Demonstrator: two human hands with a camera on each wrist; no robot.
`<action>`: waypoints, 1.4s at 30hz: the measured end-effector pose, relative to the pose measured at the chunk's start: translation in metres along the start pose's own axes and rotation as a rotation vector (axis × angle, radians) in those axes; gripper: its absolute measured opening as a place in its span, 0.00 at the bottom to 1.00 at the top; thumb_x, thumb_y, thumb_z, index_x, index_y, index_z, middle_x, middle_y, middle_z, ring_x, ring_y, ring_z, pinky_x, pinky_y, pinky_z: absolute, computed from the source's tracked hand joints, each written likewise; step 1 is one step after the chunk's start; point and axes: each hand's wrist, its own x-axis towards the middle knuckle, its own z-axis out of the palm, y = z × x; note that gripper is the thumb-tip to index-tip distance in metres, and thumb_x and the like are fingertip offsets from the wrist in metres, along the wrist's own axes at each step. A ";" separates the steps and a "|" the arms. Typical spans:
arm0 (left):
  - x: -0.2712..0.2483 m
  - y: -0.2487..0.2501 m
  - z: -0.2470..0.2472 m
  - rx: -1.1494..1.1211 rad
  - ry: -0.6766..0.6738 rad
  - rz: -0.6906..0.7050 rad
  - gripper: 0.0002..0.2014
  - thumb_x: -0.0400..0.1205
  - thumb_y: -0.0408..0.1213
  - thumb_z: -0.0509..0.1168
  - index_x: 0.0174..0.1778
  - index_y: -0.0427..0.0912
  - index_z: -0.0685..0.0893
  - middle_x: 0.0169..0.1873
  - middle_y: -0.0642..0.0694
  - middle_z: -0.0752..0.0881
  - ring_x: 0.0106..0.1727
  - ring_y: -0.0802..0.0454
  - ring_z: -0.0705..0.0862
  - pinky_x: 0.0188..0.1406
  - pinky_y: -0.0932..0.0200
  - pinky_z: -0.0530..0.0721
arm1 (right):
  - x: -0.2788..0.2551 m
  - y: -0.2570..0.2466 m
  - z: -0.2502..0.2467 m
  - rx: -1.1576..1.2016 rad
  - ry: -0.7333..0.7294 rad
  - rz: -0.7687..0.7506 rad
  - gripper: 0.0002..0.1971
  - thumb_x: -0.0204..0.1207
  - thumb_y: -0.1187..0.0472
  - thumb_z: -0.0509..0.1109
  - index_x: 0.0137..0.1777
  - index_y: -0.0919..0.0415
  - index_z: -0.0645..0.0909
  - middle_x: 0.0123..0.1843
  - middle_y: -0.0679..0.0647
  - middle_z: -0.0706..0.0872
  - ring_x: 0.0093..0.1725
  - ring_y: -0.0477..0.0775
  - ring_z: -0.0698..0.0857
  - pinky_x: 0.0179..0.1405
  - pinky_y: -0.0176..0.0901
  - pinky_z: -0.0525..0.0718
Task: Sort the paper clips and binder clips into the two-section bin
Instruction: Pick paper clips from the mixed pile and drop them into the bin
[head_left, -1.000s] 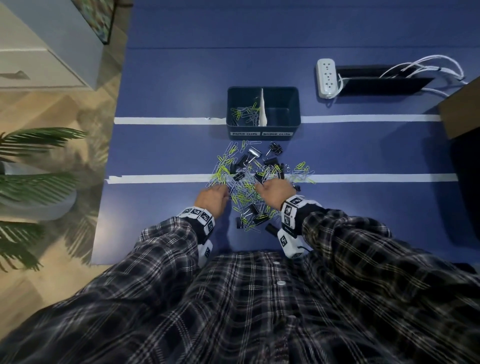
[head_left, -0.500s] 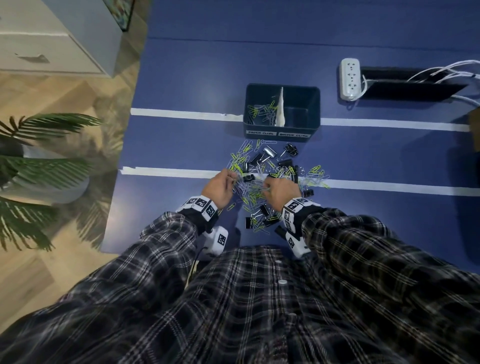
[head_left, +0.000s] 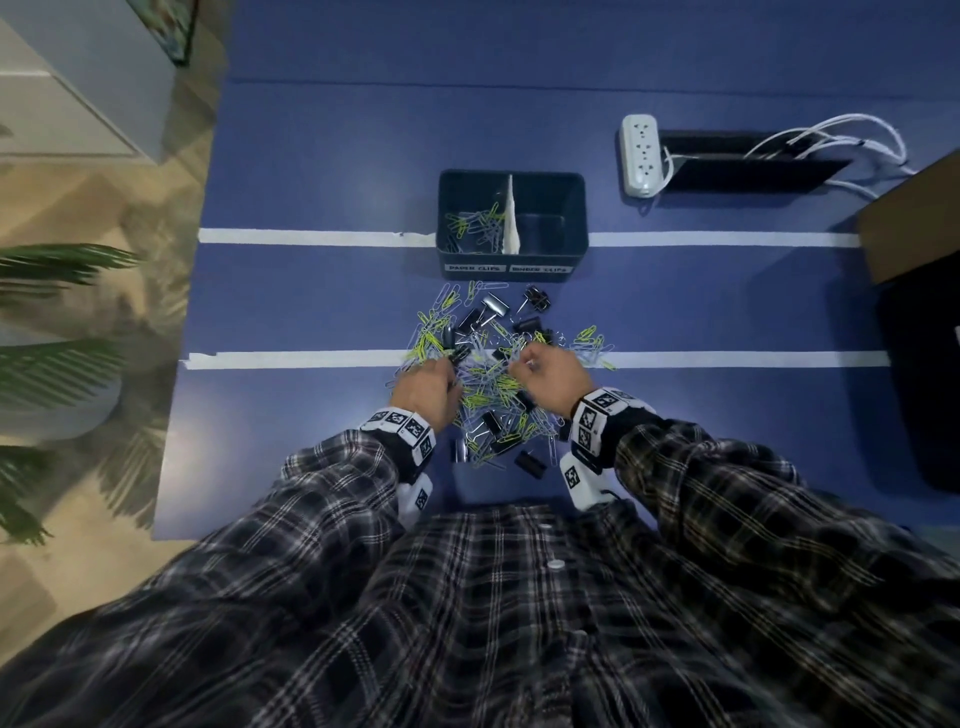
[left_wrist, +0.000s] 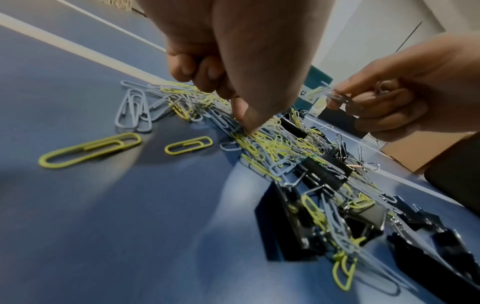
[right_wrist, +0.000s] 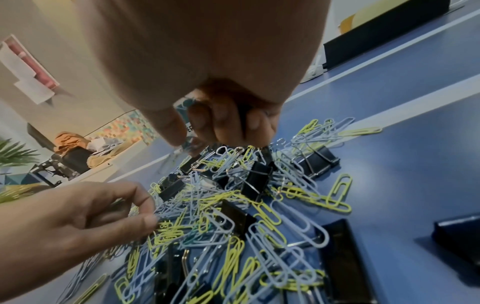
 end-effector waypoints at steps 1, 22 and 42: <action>-0.001 0.001 -0.001 0.005 0.001 0.011 0.13 0.86 0.46 0.54 0.55 0.40 0.76 0.51 0.41 0.84 0.46 0.44 0.82 0.43 0.52 0.77 | 0.000 0.001 0.000 0.031 -0.015 0.019 0.13 0.79 0.42 0.60 0.48 0.50 0.78 0.36 0.51 0.87 0.38 0.56 0.87 0.47 0.54 0.87; 0.000 -0.013 -0.056 -1.085 0.120 -0.353 0.13 0.80 0.41 0.49 0.30 0.43 0.70 0.24 0.47 0.75 0.28 0.51 0.77 0.31 0.57 0.70 | -0.001 -0.030 -0.023 0.767 -0.193 0.279 0.17 0.80 0.48 0.52 0.33 0.54 0.71 0.25 0.45 0.65 0.20 0.47 0.60 0.20 0.38 0.60; 0.158 0.043 -0.171 -1.059 0.054 -0.209 0.09 0.86 0.41 0.54 0.50 0.43 0.78 0.46 0.40 0.86 0.36 0.56 0.86 0.31 0.64 0.81 | 0.144 -0.124 -0.128 1.096 -0.195 0.425 0.39 0.80 0.37 0.59 0.82 0.61 0.56 0.75 0.70 0.69 0.56 0.76 0.84 0.38 0.67 0.88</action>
